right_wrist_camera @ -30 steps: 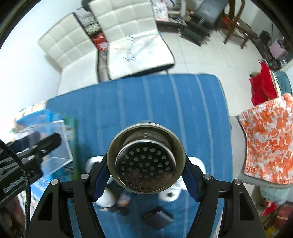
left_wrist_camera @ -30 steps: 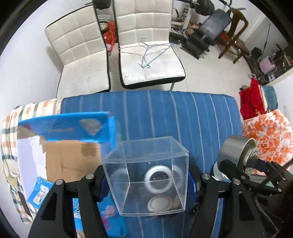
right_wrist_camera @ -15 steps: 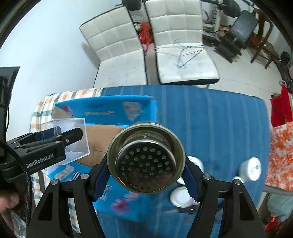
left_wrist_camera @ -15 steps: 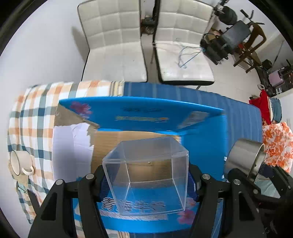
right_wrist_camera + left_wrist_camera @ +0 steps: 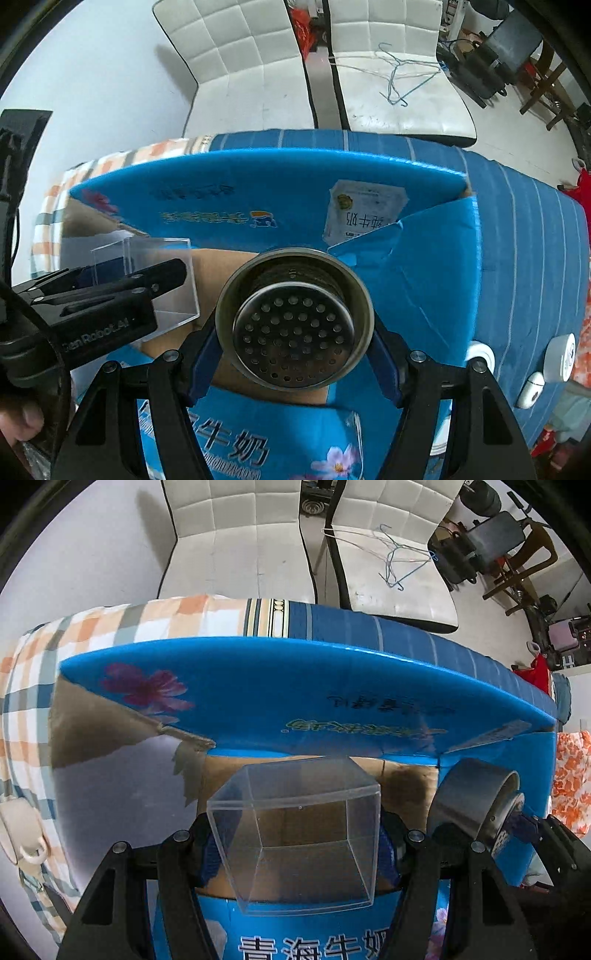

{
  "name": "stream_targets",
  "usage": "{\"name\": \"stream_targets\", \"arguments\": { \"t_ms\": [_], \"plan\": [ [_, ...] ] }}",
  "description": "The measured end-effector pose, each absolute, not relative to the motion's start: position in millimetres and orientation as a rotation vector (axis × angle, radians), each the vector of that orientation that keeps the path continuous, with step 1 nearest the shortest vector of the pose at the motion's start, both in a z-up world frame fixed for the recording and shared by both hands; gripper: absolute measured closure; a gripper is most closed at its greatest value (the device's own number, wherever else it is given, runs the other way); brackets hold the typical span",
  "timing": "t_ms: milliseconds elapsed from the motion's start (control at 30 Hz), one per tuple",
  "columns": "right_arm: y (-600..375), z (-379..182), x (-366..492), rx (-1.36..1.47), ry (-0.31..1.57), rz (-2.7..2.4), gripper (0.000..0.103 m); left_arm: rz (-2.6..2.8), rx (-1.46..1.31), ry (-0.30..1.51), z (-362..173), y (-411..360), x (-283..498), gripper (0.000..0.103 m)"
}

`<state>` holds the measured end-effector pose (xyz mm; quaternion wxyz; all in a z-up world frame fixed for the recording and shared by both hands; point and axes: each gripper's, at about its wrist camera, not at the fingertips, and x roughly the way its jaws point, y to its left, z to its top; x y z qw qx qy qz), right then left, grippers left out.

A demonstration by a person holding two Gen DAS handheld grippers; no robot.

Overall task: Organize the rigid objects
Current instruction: 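Carry the clear cube and strainer tin into the blue box with both tools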

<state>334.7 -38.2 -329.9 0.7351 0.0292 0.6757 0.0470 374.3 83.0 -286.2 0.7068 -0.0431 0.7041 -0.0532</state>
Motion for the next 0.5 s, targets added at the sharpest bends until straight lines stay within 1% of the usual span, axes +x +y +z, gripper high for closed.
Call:
{"name": "stream_targets", "arguments": {
  "t_ms": [367,500],
  "plan": [
    [-34.3,-351.3,347.5,0.103,1.520,0.144,0.029,-0.172,-0.202,1.636,-313.6,89.3,385.8,0.039],
    [-32.0,-359.1,354.5,0.129,1.540,0.160,0.029,-0.175,-0.227,1.641,-312.0,93.8,387.2,0.038]
  ]
}}
